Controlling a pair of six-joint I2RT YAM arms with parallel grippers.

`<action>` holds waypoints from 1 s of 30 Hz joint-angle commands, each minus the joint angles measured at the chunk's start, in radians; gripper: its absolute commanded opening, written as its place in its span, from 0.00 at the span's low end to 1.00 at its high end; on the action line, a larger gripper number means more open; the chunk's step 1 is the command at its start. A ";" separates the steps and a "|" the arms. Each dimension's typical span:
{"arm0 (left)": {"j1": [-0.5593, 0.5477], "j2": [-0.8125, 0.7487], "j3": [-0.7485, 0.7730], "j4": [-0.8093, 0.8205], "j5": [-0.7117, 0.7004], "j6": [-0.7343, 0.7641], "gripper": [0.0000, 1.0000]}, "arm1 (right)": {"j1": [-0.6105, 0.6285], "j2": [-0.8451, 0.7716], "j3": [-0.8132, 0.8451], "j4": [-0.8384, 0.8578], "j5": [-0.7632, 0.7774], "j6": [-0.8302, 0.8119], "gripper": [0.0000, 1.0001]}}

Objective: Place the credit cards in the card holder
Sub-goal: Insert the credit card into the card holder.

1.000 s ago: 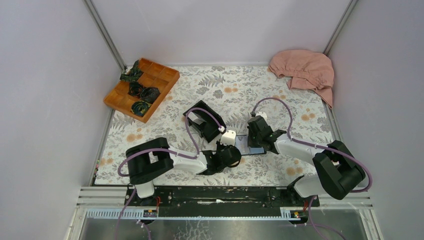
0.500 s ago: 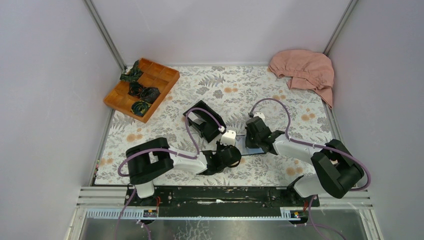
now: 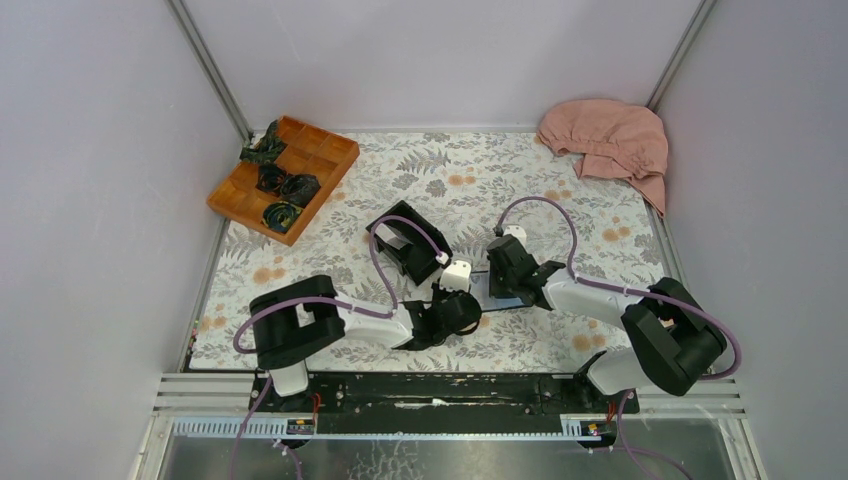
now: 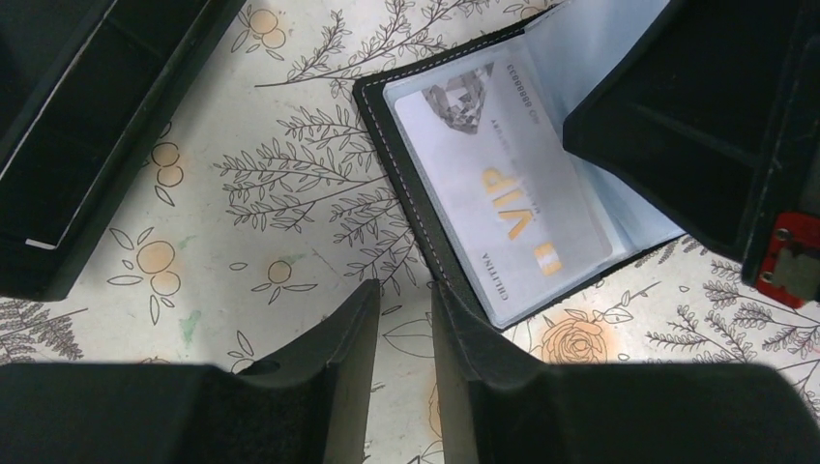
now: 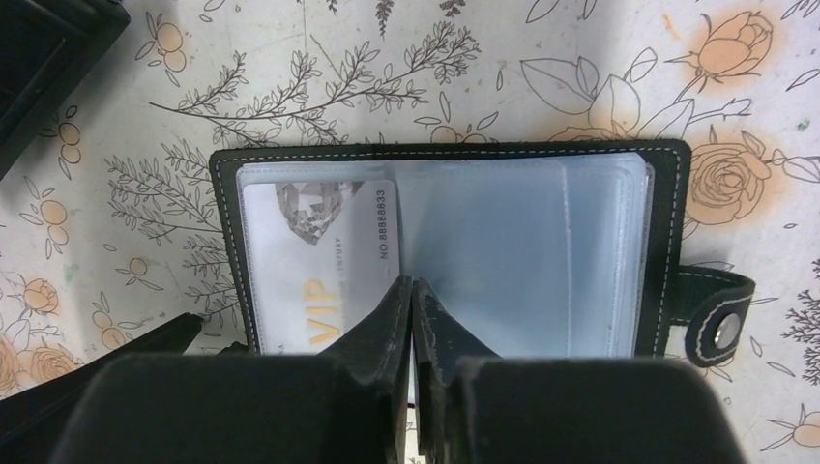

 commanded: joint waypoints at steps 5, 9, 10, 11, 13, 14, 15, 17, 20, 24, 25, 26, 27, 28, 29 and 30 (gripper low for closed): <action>-0.007 -0.027 -0.049 -0.153 0.015 -0.022 0.39 | 0.024 -0.067 0.066 -0.086 0.069 -0.004 0.20; -0.006 -0.052 -0.055 -0.168 0.002 -0.030 0.41 | 0.024 -0.093 0.088 -0.111 0.092 -0.022 0.24; -0.007 -0.062 -0.057 -0.170 0.000 -0.033 0.42 | 0.024 -0.097 0.095 -0.114 0.095 -0.025 0.25; -0.006 -0.073 -0.059 -0.173 -0.005 -0.036 0.43 | 0.023 -0.102 0.100 -0.120 0.096 -0.029 0.26; -0.008 -0.103 -0.060 -0.195 -0.018 -0.042 0.46 | 0.024 -0.113 0.116 -0.128 0.095 -0.040 0.27; -0.007 -0.122 -0.059 -0.208 -0.026 -0.046 0.48 | 0.024 -0.118 0.127 -0.132 0.093 -0.046 0.28; -0.008 -0.147 -0.059 -0.222 -0.037 -0.050 0.49 | 0.024 -0.123 0.142 -0.135 0.092 -0.056 0.29; -0.009 -0.205 -0.058 -0.255 -0.070 -0.059 0.51 | 0.024 -0.127 0.176 -0.137 0.078 -0.080 0.31; -0.010 -0.306 -0.060 -0.318 -0.131 -0.086 0.59 | 0.024 -0.113 0.253 -0.137 0.041 -0.133 0.34; -0.011 -0.437 -0.073 -0.391 -0.221 -0.129 0.68 | 0.024 -0.059 0.385 -0.130 0.000 -0.212 0.38; -0.010 -0.472 -0.081 -0.403 -0.242 -0.140 0.71 | 0.025 -0.043 0.424 -0.124 -0.016 -0.232 0.40; -0.011 -0.503 -0.090 -0.412 -0.263 -0.153 0.74 | 0.025 -0.025 0.462 -0.116 -0.031 -0.252 0.41; -0.011 -0.538 -0.100 -0.418 -0.283 -0.161 0.78 | 0.025 -0.008 0.500 -0.112 -0.045 -0.268 0.41; -0.009 -0.570 -0.110 -0.420 -0.301 -0.164 0.81 | 0.025 0.007 0.540 -0.105 -0.064 -0.287 0.41; -0.009 -0.596 -0.118 -0.420 -0.319 -0.162 0.83 | 0.025 0.021 0.573 -0.084 -0.082 -0.306 0.42; -0.010 -0.620 -0.122 -0.423 -0.334 -0.158 0.85 | 0.026 0.030 0.601 -0.055 -0.100 -0.321 0.42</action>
